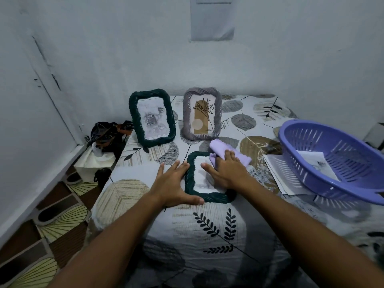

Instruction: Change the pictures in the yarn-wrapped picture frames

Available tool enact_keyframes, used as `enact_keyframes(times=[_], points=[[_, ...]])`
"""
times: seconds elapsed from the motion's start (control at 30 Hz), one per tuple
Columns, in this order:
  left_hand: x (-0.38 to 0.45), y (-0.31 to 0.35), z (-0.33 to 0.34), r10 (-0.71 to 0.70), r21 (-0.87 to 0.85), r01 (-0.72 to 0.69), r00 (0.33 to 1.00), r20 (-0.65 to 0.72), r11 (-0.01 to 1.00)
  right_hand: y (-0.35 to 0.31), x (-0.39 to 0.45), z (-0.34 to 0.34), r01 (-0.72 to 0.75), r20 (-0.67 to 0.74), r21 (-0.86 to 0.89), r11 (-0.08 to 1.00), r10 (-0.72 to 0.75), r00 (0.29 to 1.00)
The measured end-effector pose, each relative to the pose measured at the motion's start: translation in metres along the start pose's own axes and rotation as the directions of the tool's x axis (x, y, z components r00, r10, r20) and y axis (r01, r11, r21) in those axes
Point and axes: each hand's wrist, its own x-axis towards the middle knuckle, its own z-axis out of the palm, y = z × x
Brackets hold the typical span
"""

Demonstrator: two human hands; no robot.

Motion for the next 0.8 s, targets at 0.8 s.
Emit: enact_keyframes(times=[0.8], points=[[0.001, -0.001, 0.006, 0.003, 0.005, -0.003, 0.999, -0.036, 1.000, 0.007, -0.099, -0.003, 0.197, 0.025, 0.139, 0.971, -0.202, 0.979]])
